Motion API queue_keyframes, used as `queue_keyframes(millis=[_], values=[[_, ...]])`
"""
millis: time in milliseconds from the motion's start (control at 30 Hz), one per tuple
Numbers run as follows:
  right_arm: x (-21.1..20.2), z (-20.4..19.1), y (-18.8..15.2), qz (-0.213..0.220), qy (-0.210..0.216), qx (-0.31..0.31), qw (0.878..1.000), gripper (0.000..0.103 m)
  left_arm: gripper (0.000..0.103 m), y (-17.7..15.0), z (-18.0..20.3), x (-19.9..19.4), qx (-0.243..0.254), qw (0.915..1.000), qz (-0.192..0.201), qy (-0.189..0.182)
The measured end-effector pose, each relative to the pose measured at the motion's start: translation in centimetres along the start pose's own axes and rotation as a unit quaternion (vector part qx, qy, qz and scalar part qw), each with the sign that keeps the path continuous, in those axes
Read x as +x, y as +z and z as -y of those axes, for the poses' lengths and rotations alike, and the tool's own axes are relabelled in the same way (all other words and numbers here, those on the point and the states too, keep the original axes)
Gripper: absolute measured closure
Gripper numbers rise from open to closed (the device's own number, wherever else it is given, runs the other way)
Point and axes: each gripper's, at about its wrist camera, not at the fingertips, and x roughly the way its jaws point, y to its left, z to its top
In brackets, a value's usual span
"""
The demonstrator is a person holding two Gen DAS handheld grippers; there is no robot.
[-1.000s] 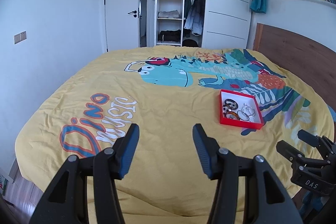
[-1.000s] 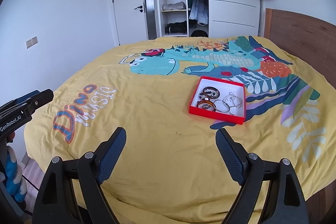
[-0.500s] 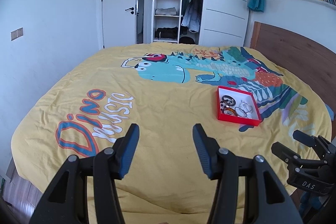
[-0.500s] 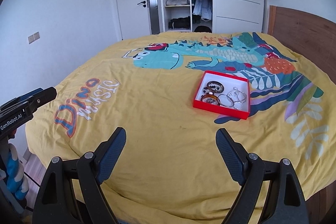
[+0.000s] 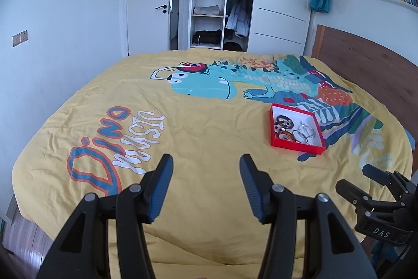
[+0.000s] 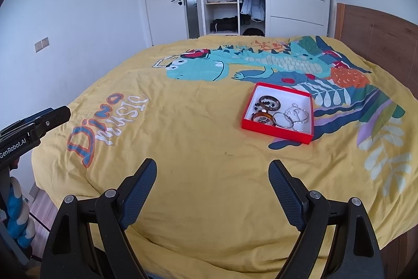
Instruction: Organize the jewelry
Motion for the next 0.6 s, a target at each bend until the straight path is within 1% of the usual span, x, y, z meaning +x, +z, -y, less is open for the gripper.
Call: queue_keyframes(millis=[600], values=[[0.71, 0.36, -0.53, -0.010, 0.003, 0.005, 1.000, 0.016, 0.052, -0.38, 0.38, 0.68, 0.004, 0.9999, -0.013, -0.008]])
